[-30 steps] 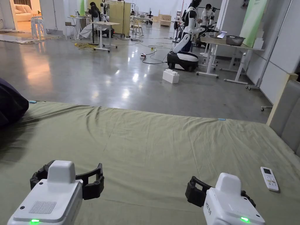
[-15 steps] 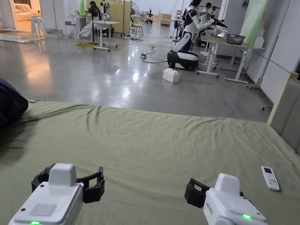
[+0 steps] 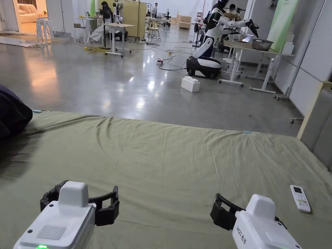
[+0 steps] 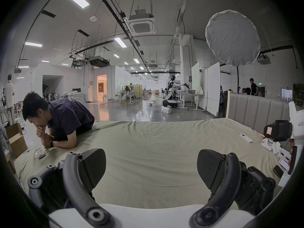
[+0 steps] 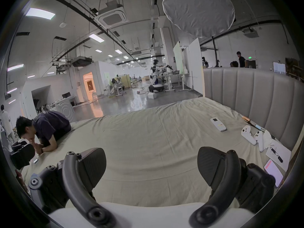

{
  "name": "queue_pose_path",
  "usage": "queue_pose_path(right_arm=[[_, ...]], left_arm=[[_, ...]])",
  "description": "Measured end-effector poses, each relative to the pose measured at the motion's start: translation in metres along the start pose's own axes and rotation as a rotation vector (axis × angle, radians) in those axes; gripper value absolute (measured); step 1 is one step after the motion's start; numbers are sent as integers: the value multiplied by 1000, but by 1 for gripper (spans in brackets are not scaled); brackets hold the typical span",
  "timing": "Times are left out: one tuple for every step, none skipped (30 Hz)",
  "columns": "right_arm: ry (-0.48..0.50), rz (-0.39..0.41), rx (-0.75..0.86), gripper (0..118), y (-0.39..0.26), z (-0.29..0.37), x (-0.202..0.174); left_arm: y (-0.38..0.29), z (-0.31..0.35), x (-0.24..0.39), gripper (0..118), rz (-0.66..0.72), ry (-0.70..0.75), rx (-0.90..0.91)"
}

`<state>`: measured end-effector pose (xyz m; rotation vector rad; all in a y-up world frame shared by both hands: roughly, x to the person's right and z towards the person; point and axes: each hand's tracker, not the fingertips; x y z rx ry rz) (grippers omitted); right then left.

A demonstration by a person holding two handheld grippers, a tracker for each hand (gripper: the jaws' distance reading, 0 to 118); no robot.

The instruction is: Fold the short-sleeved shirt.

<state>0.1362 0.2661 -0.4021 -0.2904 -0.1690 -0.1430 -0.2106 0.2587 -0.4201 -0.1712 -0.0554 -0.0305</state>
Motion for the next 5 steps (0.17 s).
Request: queue_pose_path(right_arm=[[-13,14,14,113,-1,0,0],[-17,27,30,113,-3,1,1],[-14,40,46,113,-4,1,1],[-1,60,56,113,-5,3,1],[3,72,64,113,-6,4,1]], left_arm=[[0,0,0,111,2,0,3],[0,-1,0,111,4,0,7],[0,-1,1,111,6,0,8],[0,-1,1,111,6,0,9],[0,-1,1,111,5,-1,12]])
